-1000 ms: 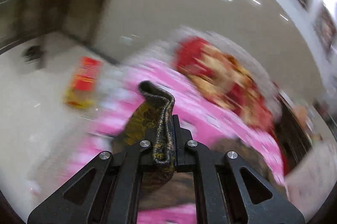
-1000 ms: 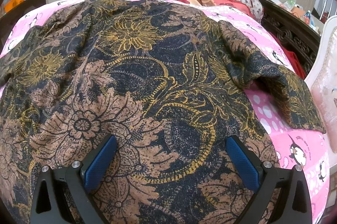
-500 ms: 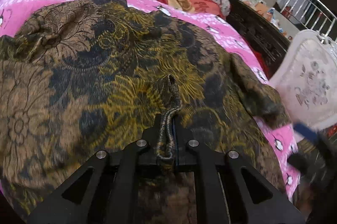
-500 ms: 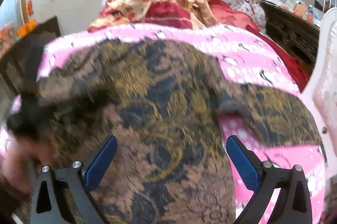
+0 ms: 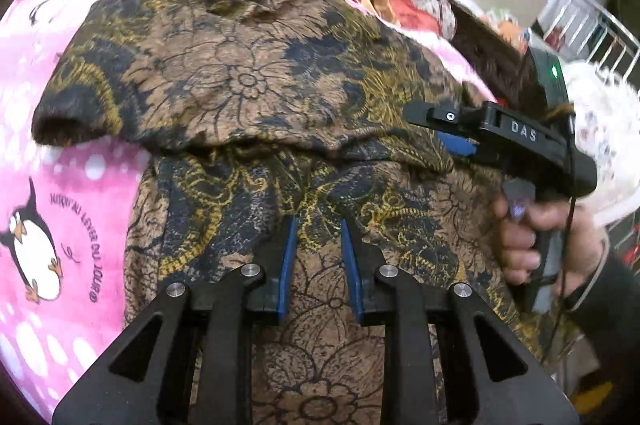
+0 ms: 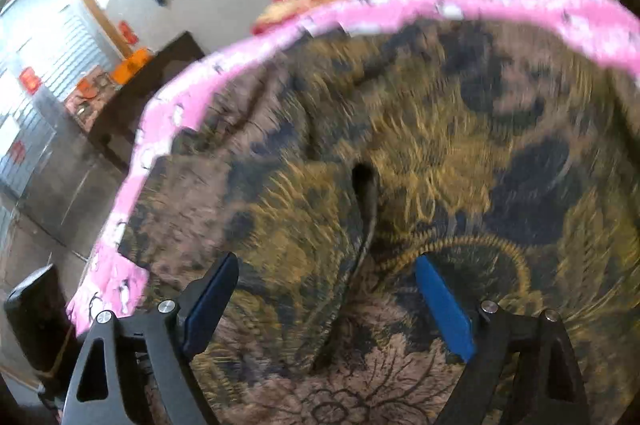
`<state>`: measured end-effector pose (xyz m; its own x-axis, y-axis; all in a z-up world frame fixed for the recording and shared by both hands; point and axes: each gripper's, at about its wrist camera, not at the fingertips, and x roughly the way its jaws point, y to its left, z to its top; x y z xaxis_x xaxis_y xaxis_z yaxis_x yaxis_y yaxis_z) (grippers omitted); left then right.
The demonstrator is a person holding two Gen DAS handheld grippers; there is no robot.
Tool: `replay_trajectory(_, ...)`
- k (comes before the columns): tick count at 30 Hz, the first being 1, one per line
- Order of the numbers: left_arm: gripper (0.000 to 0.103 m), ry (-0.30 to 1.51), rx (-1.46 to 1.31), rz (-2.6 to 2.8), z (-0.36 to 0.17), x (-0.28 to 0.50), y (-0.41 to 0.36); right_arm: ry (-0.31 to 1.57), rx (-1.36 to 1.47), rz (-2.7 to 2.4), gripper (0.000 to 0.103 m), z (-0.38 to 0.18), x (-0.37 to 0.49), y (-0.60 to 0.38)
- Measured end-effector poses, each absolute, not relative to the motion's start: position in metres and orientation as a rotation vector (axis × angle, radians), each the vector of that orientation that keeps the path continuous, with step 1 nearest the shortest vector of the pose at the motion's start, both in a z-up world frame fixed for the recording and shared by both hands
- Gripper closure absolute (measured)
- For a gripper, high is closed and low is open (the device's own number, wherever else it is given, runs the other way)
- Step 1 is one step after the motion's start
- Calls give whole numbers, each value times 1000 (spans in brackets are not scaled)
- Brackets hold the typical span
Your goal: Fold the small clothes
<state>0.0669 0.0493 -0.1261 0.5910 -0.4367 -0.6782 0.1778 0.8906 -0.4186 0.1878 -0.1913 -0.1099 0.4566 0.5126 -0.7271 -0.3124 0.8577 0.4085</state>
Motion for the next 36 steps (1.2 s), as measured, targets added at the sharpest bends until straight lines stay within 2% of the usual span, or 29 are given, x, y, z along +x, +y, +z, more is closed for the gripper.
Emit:
replay_trajectory(2, 81, 862, -315, -353, -125, 67, 47, 930, 264, 525, 14, -111, 184, -192)
replay_trajectory(3, 81, 860, -305, -349, -126, 67, 46, 918, 288, 539, 21, -110, 184, -193)
replay_trajectory(4, 81, 859, -301, -348, -126, 65, 46, 907, 312, 557, 32, -110, 185, -194)
replay_trajectory(5, 81, 859, -308, -351, -127, 64, 47, 894, 331, 577, 60, -109, 186, -194)
replay_trajectory(6, 81, 860, -316, -355, -127, 66, 48, 909, 336, 576, 74, -111, 189, -193)
replay_trajectory(7, 81, 862, -327, -359, -127, 67, 49, 921, 335, 570, 77, -112, 191, -193)
replay_trajectory(8, 81, 861, -339, -363, -128, 69, 49, 927, 324, 561, 88, -110, 192, -194)
replay_trajectory(9, 81, 861, -341, -365, -127, 67, 52, 931, 277, 545, 94, -106, 191, -190)
replay_trajectory(10, 81, 860, -340, -364, -127, 64, 54, 926, 253, 535, 97, -104, 192, -190)
replay_trajectory(14, 81, 859, -322, -356, -127, 64, 52, 910, 229, 408, 98, -82, 198, -226)
replay_trajectory(23, 81, 857, -315, -350, -125, 61, 51, 1004, 166, 139, 99, -83, 215, -327)
replay_trajectory(29, 81, 863, -325, -341, -124, 61, 53, 1017, 69, 90, 99, -80, 211, -330)
replay_trajectory(31, 81, 874, -299, -323, -116, 63, 52, 1022, 50, 96, 99, -83, 211, -325)
replay_trajectory(36, 81, 765, -295, -231, -68, 81, 72, 977, 0, 115, 99, -78, 209, -318)
